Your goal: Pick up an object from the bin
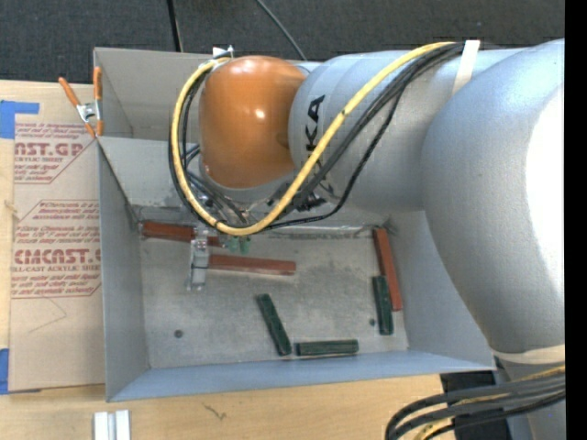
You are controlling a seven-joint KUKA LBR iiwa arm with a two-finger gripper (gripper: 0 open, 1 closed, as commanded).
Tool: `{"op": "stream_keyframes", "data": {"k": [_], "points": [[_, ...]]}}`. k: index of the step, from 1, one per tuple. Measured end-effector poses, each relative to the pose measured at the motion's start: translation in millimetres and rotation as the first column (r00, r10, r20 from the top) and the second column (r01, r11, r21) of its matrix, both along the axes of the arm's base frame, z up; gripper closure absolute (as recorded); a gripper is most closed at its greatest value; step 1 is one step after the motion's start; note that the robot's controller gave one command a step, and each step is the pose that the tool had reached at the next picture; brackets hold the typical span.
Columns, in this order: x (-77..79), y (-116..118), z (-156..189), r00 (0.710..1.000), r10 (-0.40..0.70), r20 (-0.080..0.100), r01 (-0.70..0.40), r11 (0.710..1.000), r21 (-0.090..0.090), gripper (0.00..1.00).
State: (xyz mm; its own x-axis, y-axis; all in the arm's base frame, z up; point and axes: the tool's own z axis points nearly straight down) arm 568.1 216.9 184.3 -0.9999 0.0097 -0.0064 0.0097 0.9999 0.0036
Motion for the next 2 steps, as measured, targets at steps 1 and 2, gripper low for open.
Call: {"op": "stream_keyframes", "data": {"k": [1, 2], "points": [[7.5, -21.0, -59.4, 1.000, 0.002, -0.001, -0.002, 1.000, 0.000, 0.00], [-3.3, -28.9, -114.8, 0.995, -0.101, -0.006, 0.101, 0.995, -0.002, 1.00]]}}
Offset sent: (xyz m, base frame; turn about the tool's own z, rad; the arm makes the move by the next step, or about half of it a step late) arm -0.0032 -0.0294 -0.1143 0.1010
